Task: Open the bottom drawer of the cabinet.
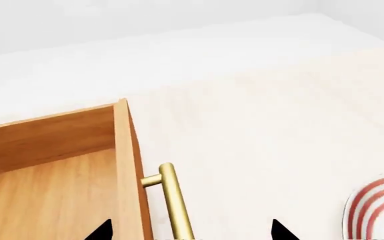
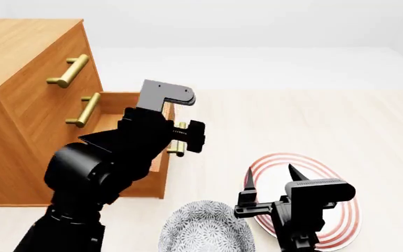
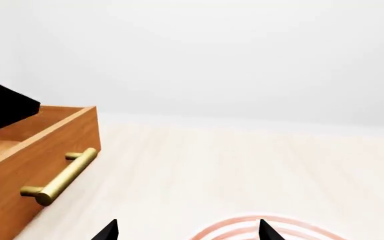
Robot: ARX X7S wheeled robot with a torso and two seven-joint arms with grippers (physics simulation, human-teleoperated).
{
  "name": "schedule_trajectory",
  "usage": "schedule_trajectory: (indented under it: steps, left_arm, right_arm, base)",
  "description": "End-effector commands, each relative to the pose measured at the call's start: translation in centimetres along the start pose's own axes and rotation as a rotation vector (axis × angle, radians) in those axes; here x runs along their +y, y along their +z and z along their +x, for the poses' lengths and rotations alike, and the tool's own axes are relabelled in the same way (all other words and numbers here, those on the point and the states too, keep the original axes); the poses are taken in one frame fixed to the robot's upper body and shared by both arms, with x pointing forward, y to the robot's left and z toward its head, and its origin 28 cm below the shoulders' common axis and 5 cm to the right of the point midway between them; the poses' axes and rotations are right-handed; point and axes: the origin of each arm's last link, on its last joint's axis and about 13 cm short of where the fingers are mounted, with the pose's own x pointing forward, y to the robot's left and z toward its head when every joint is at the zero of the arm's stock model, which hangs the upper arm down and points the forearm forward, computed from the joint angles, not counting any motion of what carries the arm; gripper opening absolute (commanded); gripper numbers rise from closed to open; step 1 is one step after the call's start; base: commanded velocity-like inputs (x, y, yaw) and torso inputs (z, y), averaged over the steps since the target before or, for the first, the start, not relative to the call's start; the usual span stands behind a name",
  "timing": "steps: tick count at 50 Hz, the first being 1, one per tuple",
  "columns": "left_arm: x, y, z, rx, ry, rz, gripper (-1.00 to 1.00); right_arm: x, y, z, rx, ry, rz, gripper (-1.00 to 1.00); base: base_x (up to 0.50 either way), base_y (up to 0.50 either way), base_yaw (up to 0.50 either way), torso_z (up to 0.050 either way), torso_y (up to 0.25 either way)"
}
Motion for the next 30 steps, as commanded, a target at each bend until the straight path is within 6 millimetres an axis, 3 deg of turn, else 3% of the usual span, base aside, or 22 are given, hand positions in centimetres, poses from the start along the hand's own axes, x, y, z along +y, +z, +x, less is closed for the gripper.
schedule_trajectory:
  steps: [1, 7, 10, 16, 21, 30]
  left_arm:
    - [-0.5, 1.3, -7.1, -0.348, 0.004, -0.017, 1.0]
    - [-0.5, -1.4, -9.2, -0.463, -0.012, -0.043, 1.0]
    - [-0.3, -3.5, -10.2, -0.564, 0.05, -0.065, 1.0]
    - [-0.3, -5.3, -11.2, -0.689, 0.127, -0.062, 1.0]
    - [-0.2, -5.2, -11.3, -0.726, 0.138, -0.043, 1.0]
    - [-0.4, -2.2, -12.4, -0.875, 0.202, 0.024, 1.0]
  right_arm:
    - [0.1, 0.6, 0.2, -0.02, -0.001, -0.005, 1.0]
    - [0.1, 2.3, 0.3, -0.08, -0.005, -0.016, 1.0]
    - [0.3, 4.7, 0.5, -0.191, -0.003, -0.058, 1.0]
    - [0.6, 8.0, 1.1, -0.338, 0.008, -0.11, 1.0]
    - [0.9, 9.8, 0.8, -0.44, 0.025, -0.139, 1.0]
    - [1.3, 13.9, -0.1, -0.586, 0.043, -0.184, 1.0]
  base:
    - [0.0, 0.0, 0.0, 0.0, 0.0]
    - [0.0, 0.0, 0.0, 0.0, 0.0]
    - [0.0, 0.0, 0.0, 0.0, 0.0]
    - [0.0, 0.0, 0.0, 0.0, 0.0]
    - [0.0, 0.0, 0.0, 0.0, 0.0]
    - [0.0, 0.0, 0.0, 0.0, 0.0]
